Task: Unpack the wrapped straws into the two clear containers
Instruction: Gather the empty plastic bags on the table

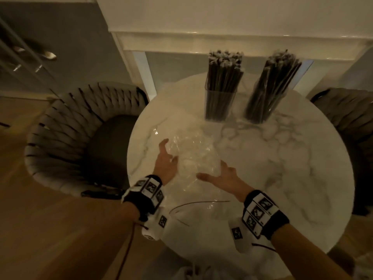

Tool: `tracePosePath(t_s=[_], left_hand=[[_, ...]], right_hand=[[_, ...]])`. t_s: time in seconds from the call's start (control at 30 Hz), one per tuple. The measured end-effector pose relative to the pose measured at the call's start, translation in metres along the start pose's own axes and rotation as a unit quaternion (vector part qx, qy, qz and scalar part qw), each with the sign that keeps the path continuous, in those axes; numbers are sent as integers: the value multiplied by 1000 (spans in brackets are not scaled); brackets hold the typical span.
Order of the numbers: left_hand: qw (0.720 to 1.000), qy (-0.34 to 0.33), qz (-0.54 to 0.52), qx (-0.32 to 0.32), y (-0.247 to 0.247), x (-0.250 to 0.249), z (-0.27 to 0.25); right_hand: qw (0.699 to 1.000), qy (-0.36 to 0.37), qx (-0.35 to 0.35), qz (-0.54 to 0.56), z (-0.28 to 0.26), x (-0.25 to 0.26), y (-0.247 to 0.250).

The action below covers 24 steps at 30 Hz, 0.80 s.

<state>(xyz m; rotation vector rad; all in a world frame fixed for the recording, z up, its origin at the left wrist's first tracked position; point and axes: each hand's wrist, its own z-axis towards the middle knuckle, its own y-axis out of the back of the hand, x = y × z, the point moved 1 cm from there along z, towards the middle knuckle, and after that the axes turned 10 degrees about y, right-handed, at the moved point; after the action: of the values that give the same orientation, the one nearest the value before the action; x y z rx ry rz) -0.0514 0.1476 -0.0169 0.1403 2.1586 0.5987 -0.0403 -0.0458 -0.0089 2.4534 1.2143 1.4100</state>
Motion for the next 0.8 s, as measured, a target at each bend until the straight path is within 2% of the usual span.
tracePosePath(t_s=[0.1,0.17,0.2,0.27,0.33,0.37,0.43,0.53,0.6,0.63,0.7,0.77,0.8], left_hand=[[998,-31,50,11,-3,10,0],[985,-114,132,9,1,10,-3],[968,-168,186,8,4,9,-6],[929,-233,282,62,8,10,-14],[906,-217,338,135,8,12,-20],[903,-200,349,150,7,14,-19],[917,-172,330,146,7,15,-16],[962,-174,179,110,11,1,-7],[965,-213,141,65,15,-11,-3],[957,-244,155,38,17,-15,0],[927,-302,221,16,21,-23,4],[898,-336,283,12,22,-31,5],[894,-350,280,10,23,-38,4]], right_hand=[[990,-48,-20,-134,15,-11,-26],[982,-74,-47,-167,21,-13,-35],[982,-82,-55,-158,20,-10,-37],[992,-81,-82,-58,21,-5,-37],[989,-21,-103,104,15,8,-33],[976,10,-100,195,8,21,-33],[942,56,-92,318,-5,46,-33],[921,120,-108,354,-10,64,-27],[907,135,-150,371,-10,69,-20],[907,140,-198,343,-12,72,-13],[904,196,-337,178,-24,81,1],[855,303,-421,-6,-38,88,11],[846,318,-422,-75,-43,90,13]])
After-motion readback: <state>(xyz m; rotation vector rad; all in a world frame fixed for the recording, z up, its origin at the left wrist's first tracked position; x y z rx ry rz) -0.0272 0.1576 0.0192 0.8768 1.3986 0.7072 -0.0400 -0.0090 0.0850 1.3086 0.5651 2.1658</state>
